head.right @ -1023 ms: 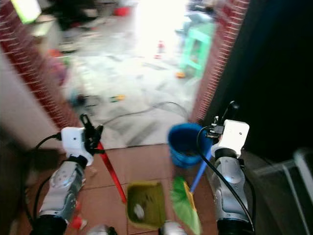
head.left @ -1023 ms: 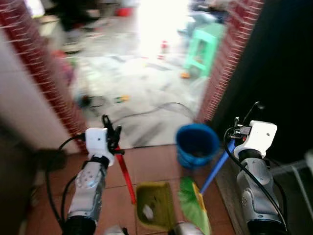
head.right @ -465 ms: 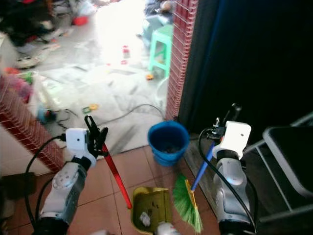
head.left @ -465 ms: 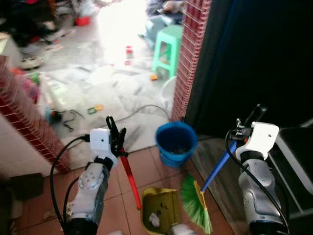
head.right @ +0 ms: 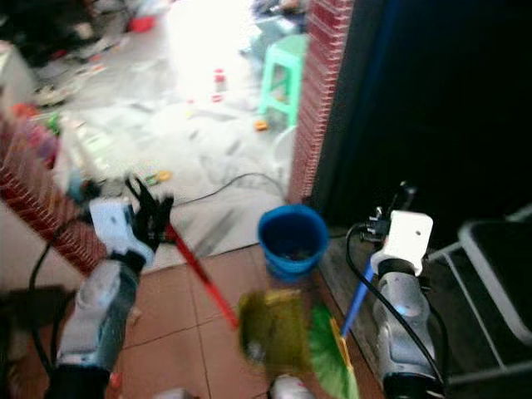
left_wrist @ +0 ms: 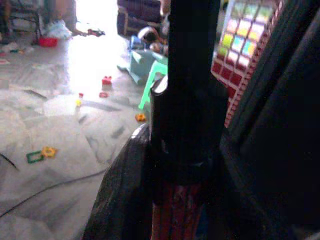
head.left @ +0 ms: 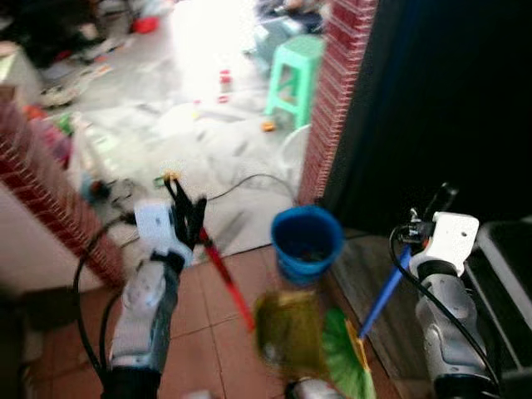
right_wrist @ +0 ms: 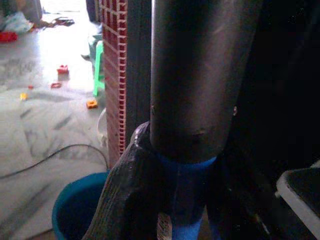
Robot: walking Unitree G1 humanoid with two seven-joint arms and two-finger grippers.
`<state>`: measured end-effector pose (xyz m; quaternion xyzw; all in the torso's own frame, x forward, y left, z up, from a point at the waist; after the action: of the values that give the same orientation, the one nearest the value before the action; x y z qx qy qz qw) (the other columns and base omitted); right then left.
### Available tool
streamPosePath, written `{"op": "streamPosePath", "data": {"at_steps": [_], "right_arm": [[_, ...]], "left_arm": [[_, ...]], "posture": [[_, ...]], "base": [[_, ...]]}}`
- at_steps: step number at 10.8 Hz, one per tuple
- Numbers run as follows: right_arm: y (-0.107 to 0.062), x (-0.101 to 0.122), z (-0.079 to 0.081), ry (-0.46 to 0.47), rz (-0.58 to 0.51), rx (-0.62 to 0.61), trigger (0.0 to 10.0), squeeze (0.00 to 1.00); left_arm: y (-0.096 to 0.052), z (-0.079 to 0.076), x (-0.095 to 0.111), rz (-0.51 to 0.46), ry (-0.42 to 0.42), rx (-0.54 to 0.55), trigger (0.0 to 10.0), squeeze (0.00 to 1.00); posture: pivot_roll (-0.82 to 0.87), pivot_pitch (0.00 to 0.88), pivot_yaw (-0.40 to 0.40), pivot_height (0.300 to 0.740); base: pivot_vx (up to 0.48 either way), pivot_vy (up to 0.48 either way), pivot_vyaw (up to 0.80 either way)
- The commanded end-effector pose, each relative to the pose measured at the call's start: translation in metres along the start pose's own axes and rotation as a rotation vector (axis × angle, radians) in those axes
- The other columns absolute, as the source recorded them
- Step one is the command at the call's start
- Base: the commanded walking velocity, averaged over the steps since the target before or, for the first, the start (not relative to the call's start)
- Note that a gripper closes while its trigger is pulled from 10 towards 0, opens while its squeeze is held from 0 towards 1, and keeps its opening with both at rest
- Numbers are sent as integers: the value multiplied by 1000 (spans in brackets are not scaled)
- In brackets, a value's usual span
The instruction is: Sweep floor
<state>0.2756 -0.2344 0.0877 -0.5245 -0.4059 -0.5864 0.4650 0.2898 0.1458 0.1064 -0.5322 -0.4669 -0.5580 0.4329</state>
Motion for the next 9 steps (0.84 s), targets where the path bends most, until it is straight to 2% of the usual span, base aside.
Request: {"op": "streamPosePath", "data": {"at_steps": [1, 2, 3, 4, 7, 9], "right_arm": [[1, 0, -3, -32, 1, 0, 10000, 0], [2, -1, -5, -39, 5, -1, 10000, 0], [3, -2, -5, -41, 7, 0, 10000, 0], [4, -3, -5, -44, 11, 2, 10000, 0], [6, -8, -2, -45, 24, 19, 10000, 0], [9, -8, 0, -46, 25, 24, 10000, 0]], "left_arm": [[5, 1, 24, -91, -10, -9, 10000, 0], [3, 9, 32, -110, 8, 6, 10000, 0], [2, 16, 32, -105, 27, 31, 10000, 0], [0, 33, 32, -99, 58, 92, 10000, 0], [-5, 74, 51, -131, 123, 246, 10000, 0], [-5, 88, 59, -150, 144, 295, 10000, 0]], "posture": [[-133, 0, 15, 740], [-128, 0, 12, 740], [-123, 0, 11, 740], [-116, 0, 7, 740], [-97, 0, -3, 740], [-85, 0, -9, 740]], "base": [[0, 0, 0], [0, 0, 0], [0, 0, 0], [0, 0, 0], [0, 0, 0], [0, 0, 0]]}}
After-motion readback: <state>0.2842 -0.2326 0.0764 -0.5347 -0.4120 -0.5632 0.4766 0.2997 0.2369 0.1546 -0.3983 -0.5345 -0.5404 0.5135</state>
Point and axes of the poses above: a point about 5 cm out from each wrist's last joint towards the gripper, its own y axis pointing out of the wrist towards the gripper, its own x axis along the axis of the wrist's last joint, z = x × y, the point moved 1 cm from there along y, pointing out of the wrist towards the gripper, and after that the axes turned 12 degrees about y, right-handed, at the moved point
